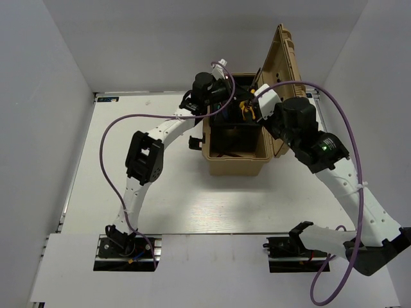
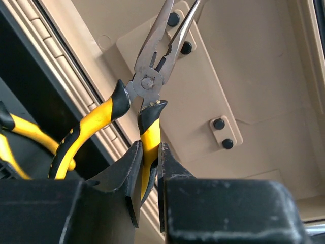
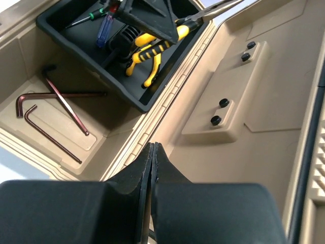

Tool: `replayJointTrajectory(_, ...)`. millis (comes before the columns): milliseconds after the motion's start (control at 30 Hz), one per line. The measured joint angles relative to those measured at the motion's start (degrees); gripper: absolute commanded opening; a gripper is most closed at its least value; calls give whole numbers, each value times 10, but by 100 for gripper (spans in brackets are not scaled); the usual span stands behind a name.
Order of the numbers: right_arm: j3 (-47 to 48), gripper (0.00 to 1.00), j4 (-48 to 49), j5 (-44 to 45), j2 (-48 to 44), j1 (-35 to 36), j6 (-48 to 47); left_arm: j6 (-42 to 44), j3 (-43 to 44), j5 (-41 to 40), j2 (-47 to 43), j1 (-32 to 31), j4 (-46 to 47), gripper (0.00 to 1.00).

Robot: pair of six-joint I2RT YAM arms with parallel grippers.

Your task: Sort the tools into containers

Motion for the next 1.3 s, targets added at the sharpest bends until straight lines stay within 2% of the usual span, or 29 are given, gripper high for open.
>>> replayJointTrajectory(333, -20, 0, -1, -2, -18, -3, 0, -61, 9, -37, 22, -1, 24, 0)
replayJointTrajectory(767, -27, 0, 0, -2, -25, -3, 1, -80, 9, -73, 28, -3, -38, 0)
replayJointTrajectory(833, -27, 0, 0, -2, -25, -3, 2, -81, 9, -76, 28, -3, -42, 8)
replayJointTrajectory(867, -27, 0, 0, -2, -25, -3, 2, -82, 9, -77, 28, -3, -45, 15)
replayJointTrajectory(900, -27, 0, -1, -3, -26, -3, 2, -82, 10, -78, 28, -3, -49, 28)
replayJointTrajectory(1033, -27, 0, -1, -4, -26, -4, 2, -82, 24, -80, 37, -3, -71, 49)
replayJointTrajectory(1300, -27, 0, -2, -16, -26, -7, 7, -84, 49, -79, 56, 2, -86, 57)
